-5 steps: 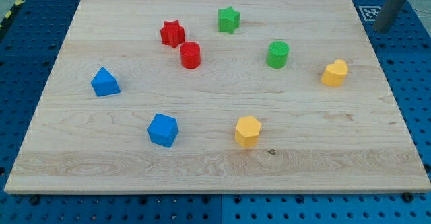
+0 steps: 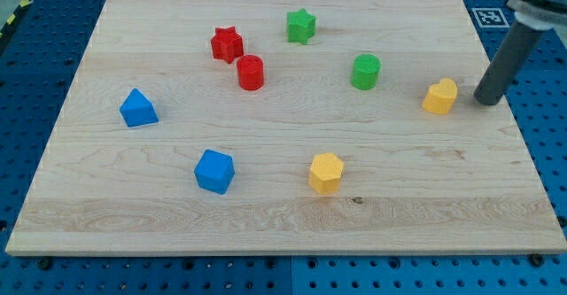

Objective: Move the arm towards the yellow hexagon

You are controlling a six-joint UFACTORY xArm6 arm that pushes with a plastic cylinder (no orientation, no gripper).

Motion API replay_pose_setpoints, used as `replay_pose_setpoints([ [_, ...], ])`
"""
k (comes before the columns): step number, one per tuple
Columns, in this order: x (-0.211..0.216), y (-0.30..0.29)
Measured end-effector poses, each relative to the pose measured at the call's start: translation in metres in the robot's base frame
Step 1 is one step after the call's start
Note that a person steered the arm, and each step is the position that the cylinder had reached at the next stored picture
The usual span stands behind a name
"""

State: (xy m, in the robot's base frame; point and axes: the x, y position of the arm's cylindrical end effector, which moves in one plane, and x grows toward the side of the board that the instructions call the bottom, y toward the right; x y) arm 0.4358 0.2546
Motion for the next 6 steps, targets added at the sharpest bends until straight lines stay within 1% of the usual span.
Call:
replay_pose_setpoints([
  [2, 0.051, -0.042],
  [4, 0.088, -0.08],
  [5, 0.098, -0.12],
  [6, 0.098, -0.147],
])
